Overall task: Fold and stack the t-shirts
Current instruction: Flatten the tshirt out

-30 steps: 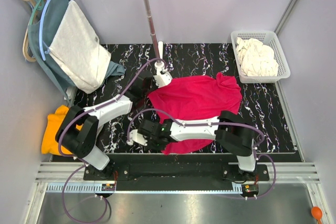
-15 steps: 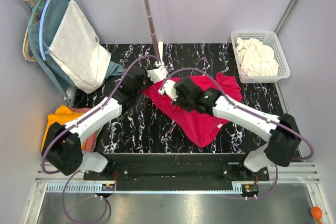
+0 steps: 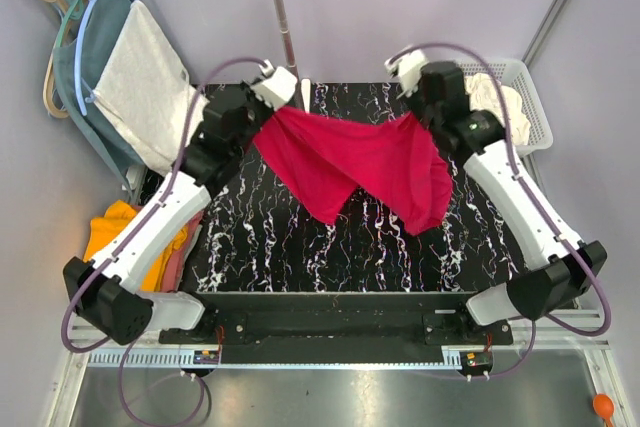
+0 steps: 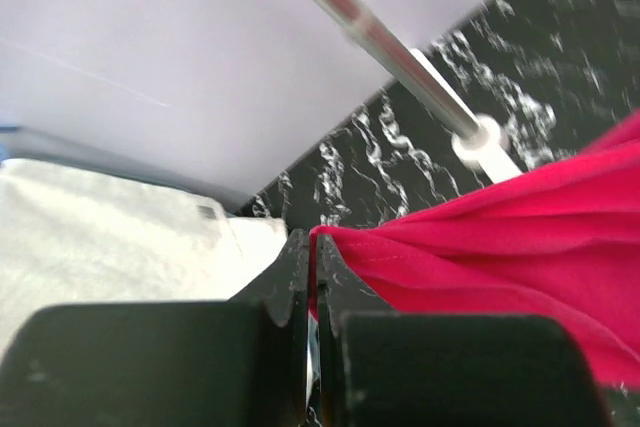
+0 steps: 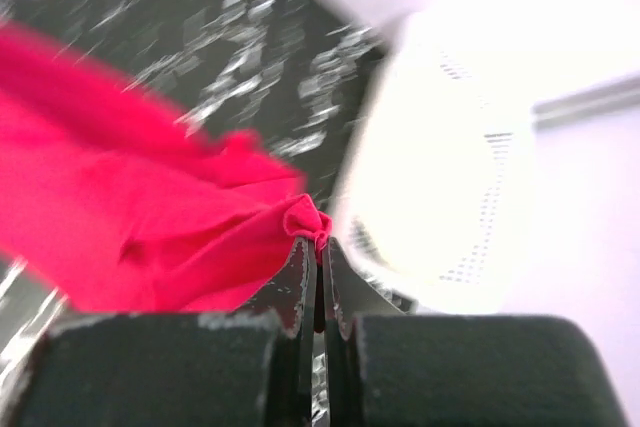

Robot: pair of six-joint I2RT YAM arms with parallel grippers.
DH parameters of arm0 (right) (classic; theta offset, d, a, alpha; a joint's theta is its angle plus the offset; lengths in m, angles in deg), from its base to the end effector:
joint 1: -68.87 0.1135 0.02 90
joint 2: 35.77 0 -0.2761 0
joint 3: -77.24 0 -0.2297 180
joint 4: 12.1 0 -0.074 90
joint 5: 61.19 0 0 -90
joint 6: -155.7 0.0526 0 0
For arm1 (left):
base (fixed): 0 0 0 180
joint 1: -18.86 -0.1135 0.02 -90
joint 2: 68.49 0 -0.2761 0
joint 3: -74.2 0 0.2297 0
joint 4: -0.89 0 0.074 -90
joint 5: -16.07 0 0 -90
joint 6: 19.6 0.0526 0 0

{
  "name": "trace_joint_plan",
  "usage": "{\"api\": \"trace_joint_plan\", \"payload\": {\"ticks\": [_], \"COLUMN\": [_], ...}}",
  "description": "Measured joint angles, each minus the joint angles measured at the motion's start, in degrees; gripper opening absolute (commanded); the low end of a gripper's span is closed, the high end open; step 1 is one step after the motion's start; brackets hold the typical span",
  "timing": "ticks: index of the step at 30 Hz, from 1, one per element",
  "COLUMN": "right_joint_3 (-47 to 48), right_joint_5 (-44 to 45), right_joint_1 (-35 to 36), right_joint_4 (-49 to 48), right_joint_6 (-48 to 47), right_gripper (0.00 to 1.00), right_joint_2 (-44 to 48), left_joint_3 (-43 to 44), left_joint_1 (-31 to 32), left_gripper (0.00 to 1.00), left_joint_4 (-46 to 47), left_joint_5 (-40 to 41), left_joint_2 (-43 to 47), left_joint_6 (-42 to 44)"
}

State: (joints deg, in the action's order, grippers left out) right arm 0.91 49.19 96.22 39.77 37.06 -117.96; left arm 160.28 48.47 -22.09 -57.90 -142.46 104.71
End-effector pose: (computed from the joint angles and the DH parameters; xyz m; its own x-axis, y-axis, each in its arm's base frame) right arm 0.2772 0.1227 0.4088 -0.3158 -0.6692 -0.6726 -0.3592 0.7405 -0.5681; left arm 0.2599 -0.1310 0.4036 -0.0006 0.6235 -0.7818 0.2899 0.7484 0.5966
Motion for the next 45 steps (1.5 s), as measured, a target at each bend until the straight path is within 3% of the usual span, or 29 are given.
{"api": "trace_joint_plan", "payload": {"ticks": [6, 15, 22, 31, 37, 45], "right_joint_3": [15.45, 34.82, 41.35, 38.12, 40.06, 49.07], "right_joint_5": [2.89, 3.06, 1.53, -4.42, -6.43, -5.42], "right_joint_1": [-7.65, -9.53, -9.53, -9.51, -9.46, -9.27], "right_joint_4": [-1.49, -1.66, 2.38, 16.48, 21.97, 22.45], "right_joint_6": [-2.4, -8.09, -8.9, -8.83, -8.35, -8.5], "right_gripper": [0.0, 0.0, 0.0, 0.0, 0.0, 0.0], "right_joint_2": [-4.96, -12.26, -12.28, -3.67, 4.5, 5.57], "left_joint_3": [16.0, 31.65, 27.41, 9.97, 8.02, 8.31], "left_joint_1": [-0.28, -0.33, -0.33, 0.07, 0.28, 0.26], "left_gripper": [0.0, 0.0, 0.0, 0.0, 0.0, 0.0], "left_joint_4": [-2.14, -2.86, -5.31, -11.32, -13.66, -10.88], "left_joint_5": [1.6, 4.52, 4.81, 3.74, 3.1, 2.91], "left_joint_2": [-1.25, -6.93, -5.09, 12.17, 22.08, 21.97], "left_joint_6": [-2.73, -0.55, 1.4, 5.38, 6.6, 6.71]}}
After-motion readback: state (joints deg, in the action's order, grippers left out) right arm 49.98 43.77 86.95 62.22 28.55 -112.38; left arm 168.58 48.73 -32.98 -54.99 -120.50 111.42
